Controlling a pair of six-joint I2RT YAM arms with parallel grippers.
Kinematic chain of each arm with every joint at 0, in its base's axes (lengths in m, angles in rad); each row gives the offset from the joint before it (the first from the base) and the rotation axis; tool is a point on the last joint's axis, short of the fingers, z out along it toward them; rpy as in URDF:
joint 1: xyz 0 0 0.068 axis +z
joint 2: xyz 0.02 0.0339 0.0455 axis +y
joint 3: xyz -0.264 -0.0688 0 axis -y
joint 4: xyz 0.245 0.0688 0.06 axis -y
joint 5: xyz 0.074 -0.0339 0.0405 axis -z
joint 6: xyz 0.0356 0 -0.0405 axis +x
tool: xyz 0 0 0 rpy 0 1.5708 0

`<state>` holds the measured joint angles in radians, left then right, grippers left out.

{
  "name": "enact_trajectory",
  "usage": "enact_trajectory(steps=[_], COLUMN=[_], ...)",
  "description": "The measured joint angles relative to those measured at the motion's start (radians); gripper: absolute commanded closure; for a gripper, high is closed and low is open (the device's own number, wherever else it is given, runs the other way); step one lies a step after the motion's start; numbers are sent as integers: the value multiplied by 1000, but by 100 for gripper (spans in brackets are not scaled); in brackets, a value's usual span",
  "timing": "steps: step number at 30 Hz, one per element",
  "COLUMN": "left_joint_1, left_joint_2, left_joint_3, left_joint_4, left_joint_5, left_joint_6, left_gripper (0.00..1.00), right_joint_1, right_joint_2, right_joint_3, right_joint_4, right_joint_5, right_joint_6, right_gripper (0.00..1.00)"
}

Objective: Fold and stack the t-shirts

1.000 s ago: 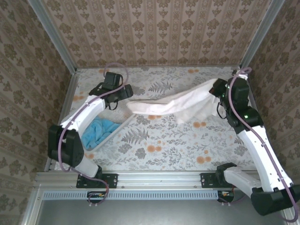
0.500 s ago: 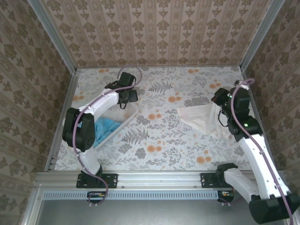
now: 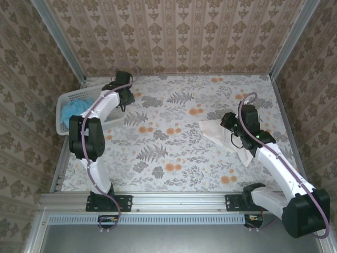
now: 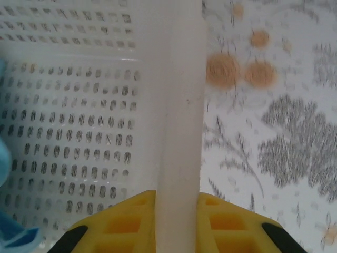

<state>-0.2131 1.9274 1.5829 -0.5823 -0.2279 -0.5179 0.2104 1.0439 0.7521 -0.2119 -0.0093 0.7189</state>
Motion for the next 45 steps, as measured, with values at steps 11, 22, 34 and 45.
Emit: enact_trajectory(steps=[11,22,34,45], left_joint_1=[43,10,4,45], left_joint_2=[179,521,491,491], left_joint_3=[292,888,738,744], left_joint_4=[-15,-179,-166,-183], left_joint_5=[89,147,133,117], left_joint_6=[-111,90,356,471], left_gripper=[100,100,100,62], right_joint_1=[20,36,36,37], right_joint_2=[23,22,11,11], right_joint_3=[-5,-11,-17,-17], right_joint_4=[32,39,39,48], right_joint_5=[1,5,5,5], right_joint_6=[0,0,0,0], right_gripper=[100,100,100,100])
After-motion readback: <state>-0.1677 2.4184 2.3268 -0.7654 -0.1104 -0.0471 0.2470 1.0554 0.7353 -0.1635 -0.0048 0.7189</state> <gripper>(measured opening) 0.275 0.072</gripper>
